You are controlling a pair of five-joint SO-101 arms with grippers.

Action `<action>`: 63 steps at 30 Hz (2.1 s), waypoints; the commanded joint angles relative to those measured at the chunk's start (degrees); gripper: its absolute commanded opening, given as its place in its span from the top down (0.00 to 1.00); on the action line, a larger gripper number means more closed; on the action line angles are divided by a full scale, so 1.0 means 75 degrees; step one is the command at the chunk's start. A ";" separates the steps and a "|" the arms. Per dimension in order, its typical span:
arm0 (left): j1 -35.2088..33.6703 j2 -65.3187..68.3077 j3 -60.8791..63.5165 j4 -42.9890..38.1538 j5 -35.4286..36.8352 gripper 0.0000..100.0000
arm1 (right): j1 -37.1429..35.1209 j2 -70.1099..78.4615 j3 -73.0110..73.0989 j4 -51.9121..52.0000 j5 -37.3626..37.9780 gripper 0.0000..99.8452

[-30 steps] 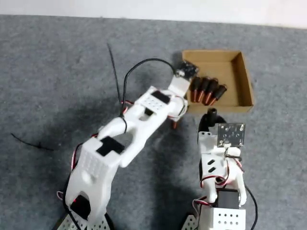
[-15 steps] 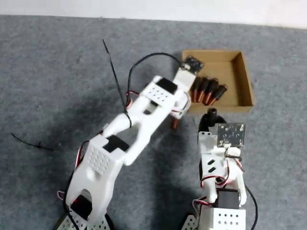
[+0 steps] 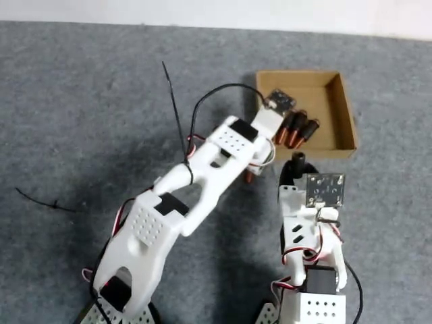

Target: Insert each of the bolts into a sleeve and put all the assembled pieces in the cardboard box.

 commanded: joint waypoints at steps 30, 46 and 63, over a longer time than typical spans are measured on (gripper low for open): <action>-0.0545 -0.1788 -0.2749 0.2801 -0.0012 1.00 | 0.0029 -0.0111 0.0334 -0.0240 -0.0047 1.00; -0.1213 -0.4577 -0.2737 0.3048 0.0000 1.00 | 0.0029 -0.0111 0.0334 -0.0240 -0.0047 1.00; -0.1834 -0.7566 -0.2714 0.5193 0.0023 1.00 | 0.0018 -0.0111 0.0334 -0.0240 -0.0070 1.00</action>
